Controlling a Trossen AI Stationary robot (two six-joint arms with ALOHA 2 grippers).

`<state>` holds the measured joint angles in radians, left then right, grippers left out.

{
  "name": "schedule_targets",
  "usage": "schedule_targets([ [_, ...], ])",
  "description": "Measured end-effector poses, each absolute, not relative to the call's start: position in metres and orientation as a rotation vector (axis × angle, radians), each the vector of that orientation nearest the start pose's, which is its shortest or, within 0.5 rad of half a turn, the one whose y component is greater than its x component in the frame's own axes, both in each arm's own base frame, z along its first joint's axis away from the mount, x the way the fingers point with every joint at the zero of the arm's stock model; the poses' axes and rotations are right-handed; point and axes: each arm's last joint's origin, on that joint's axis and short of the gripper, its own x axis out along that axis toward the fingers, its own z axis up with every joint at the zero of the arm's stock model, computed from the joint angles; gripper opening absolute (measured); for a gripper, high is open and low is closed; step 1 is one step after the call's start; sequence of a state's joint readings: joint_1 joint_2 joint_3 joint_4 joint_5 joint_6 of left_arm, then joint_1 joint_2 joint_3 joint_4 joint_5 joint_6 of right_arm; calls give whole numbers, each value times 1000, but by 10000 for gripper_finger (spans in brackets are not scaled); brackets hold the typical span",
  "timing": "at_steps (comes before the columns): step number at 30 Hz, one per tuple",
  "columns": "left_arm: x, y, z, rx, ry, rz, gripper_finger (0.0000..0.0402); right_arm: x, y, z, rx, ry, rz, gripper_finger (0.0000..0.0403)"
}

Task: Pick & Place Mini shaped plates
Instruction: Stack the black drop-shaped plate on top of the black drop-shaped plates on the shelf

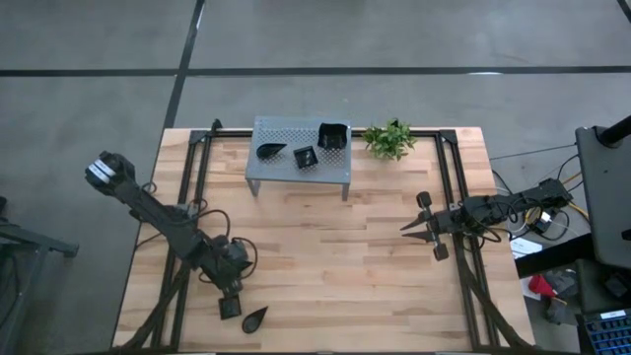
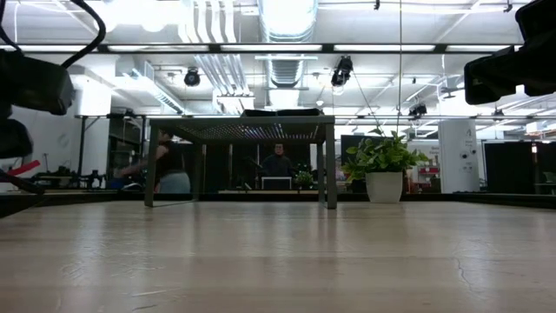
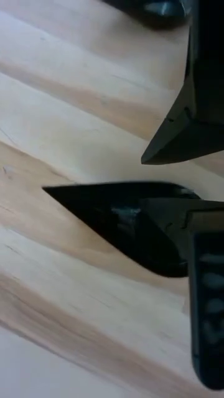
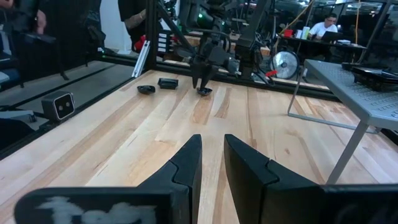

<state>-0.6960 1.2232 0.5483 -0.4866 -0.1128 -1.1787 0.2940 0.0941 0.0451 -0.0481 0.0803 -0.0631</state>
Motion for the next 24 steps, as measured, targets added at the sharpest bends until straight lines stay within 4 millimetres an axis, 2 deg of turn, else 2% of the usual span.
schedule_targets([
  [11,153,-122,154,-496,1161,145,90,97,27,167,-81,89,217,63],
  [24,151,-120,143,-510,1130,143,90,97,27,167,-81,89,216,63],
])
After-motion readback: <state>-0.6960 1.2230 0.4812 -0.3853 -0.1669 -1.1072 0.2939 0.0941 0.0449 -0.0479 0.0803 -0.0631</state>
